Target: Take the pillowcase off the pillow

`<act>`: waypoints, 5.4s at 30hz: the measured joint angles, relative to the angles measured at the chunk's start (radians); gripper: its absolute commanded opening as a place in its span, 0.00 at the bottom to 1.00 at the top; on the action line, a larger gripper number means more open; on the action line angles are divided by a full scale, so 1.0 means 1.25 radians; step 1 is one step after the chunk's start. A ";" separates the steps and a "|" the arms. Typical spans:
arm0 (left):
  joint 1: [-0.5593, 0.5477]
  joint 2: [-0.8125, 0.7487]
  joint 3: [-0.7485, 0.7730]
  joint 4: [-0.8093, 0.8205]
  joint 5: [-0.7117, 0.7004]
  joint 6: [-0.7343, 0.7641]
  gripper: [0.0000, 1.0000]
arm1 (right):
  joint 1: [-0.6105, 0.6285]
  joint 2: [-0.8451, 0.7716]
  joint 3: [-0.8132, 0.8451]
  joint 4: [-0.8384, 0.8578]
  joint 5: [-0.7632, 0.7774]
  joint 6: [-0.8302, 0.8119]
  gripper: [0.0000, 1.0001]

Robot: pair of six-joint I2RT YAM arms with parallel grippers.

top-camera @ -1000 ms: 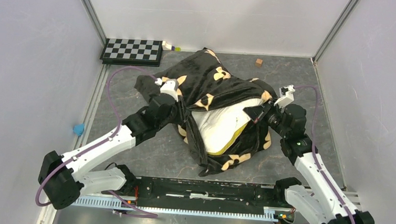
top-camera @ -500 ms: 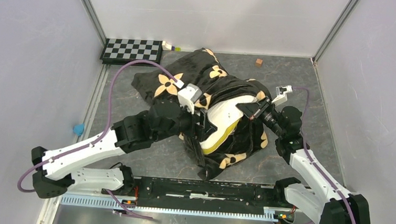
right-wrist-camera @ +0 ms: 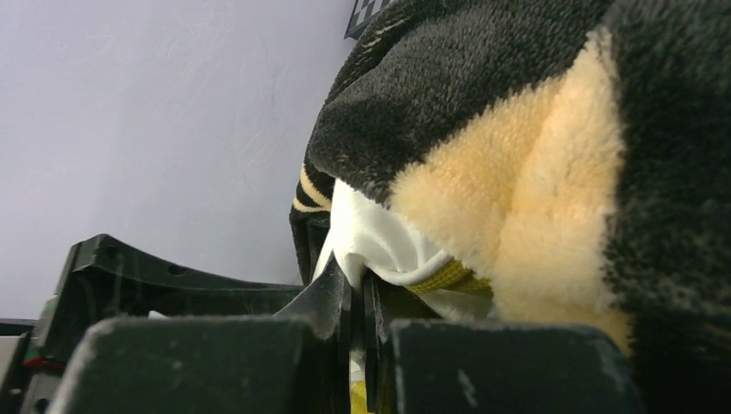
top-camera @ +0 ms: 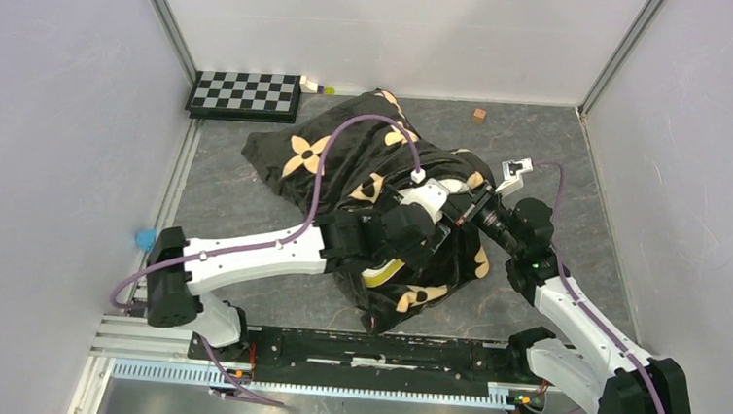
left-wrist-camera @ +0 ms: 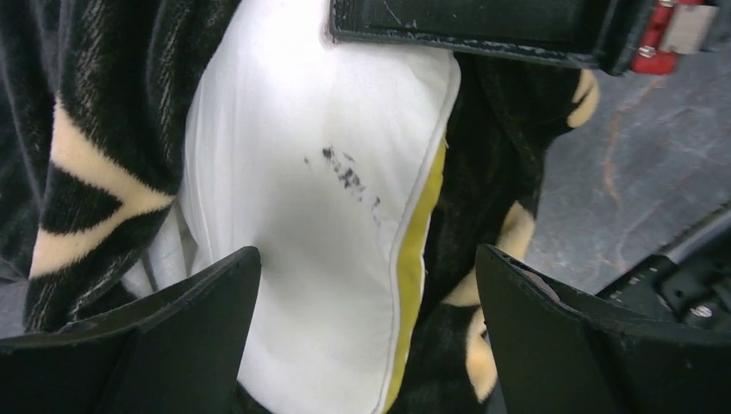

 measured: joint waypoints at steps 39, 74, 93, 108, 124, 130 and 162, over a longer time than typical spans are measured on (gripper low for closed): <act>0.081 -0.248 -0.250 0.028 0.059 0.039 0.02 | -0.032 0.089 0.089 -0.230 0.325 -0.147 0.98; 0.215 -0.059 -0.258 0.261 0.435 -0.014 0.02 | -0.027 -0.165 0.091 -0.429 0.215 -0.257 0.98; 0.228 -0.012 -0.248 0.379 0.593 -0.055 0.02 | 0.057 -0.123 -0.084 -0.239 0.142 0.137 0.94; 0.228 -0.032 -0.222 0.326 0.607 -0.059 0.64 | 0.102 -0.044 -0.121 -0.154 0.196 0.143 0.00; 0.223 -0.139 -0.148 0.046 0.321 -0.025 0.78 | 0.103 -0.056 -0.008 -0.305 0.211 0.011 0.00; 0.248 -0.075 -0.161 0.024 0.292 -0.018 0.37 | 0.103 -0.073 -0.003 -0.346 0.212 -0.027 0.00; 0.362 -0.286 -0.386 0.235 0.245 -0.110 0.75 | -0.027 -0.040 0.233 -0.415 0.074 -0.069 0.00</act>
